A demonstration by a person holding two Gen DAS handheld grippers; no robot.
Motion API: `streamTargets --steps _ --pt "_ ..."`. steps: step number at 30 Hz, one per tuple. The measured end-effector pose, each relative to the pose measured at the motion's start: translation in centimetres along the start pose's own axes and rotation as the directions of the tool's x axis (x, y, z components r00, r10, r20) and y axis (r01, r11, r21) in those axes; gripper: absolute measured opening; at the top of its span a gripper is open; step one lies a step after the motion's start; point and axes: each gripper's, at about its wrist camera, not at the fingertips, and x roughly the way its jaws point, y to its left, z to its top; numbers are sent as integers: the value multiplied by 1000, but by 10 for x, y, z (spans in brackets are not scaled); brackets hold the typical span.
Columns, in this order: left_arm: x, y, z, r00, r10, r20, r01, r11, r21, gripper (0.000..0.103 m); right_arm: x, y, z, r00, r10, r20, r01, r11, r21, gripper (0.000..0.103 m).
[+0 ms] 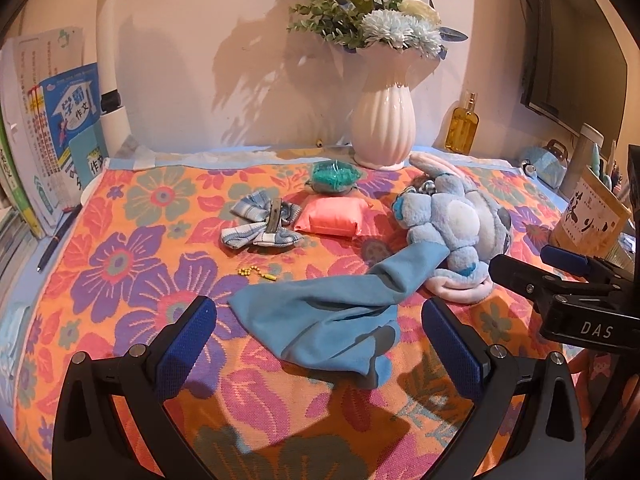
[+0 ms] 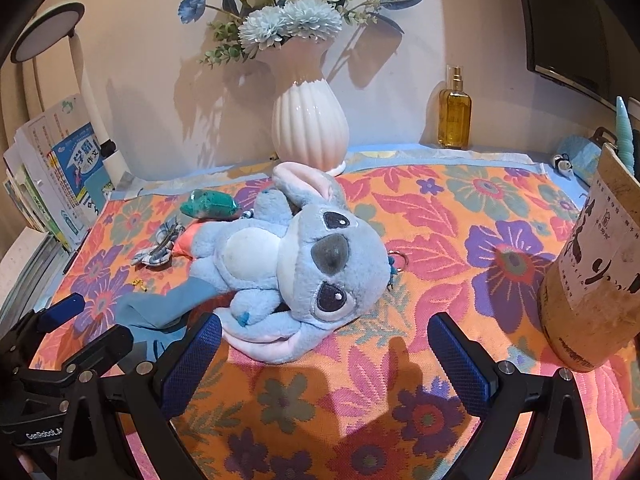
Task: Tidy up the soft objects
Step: 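Move the right tool to the blue Stitch plush while the left tool approaches the blue cloth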
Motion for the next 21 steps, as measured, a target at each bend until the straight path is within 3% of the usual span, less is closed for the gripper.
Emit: streamTargets --steps 21 --pt "2 0 0 1000 -1 -13 1 1000 1 102 4 -1 0 1000 -5 -16 5 1000 10 103"
